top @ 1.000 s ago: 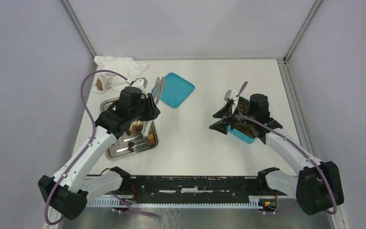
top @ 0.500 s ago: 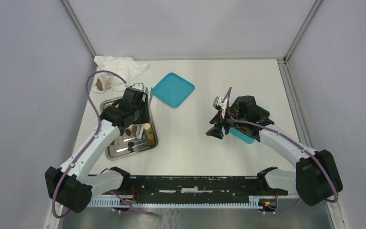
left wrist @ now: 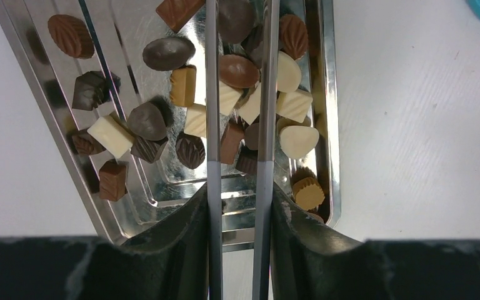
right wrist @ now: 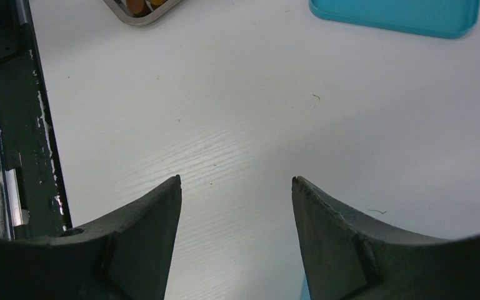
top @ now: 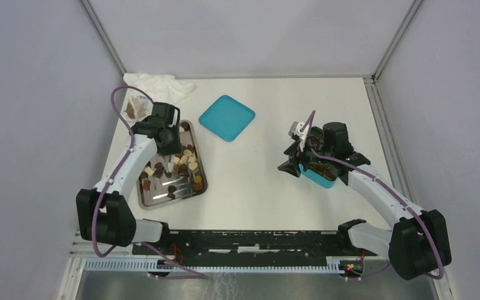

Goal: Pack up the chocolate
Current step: Pick up the fake chocolate from the plate, then place the fake chocolate in the packing box, then move the plate to the center of the board.

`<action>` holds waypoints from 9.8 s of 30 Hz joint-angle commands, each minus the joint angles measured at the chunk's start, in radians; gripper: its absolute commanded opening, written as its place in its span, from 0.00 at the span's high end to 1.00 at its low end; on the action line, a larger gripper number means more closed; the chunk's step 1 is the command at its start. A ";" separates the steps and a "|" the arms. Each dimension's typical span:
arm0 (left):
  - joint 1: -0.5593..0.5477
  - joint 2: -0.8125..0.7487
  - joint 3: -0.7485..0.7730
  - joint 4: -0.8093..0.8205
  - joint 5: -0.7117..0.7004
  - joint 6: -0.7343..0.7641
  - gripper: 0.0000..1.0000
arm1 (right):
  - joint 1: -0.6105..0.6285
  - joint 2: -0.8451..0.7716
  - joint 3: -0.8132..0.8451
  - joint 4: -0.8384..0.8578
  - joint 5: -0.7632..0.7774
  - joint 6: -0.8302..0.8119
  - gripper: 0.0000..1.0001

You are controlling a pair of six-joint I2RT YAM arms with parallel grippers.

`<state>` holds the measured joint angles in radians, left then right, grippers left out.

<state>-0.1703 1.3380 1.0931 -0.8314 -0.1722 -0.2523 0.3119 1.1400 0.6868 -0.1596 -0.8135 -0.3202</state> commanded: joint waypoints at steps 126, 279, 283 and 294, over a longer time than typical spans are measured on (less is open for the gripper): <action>0.057 0.100 0.113 0.041 0.135 0.094 0.75 | -0.011 0.038 0.059 -0.049 -0.036 -0.056 0.29; -0.147 -0.474 -0.190 0.408 -0.234 0.054 0.55 | 0.600 0.822 0.652 0.217 0.558 0.596 0.30; -0.089 -0.481 -0.195 0.428 -0.168 0.053 0.56 | 0.615 0.913 0.750 0.178 0.654 0.665 0.44; -0.025 -0.488 -0.203 0.434 -0.084 0.049 0.56 | 0.642 1.090 0.944 0.030 0.664 0.698 0.51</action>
<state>-0.2039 0.8703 0.8886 -0.4686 -0.2882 -0.2516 0.9375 2.1880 1.5589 -0.0711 -0.1955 0.3439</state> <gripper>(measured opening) 0.448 0.516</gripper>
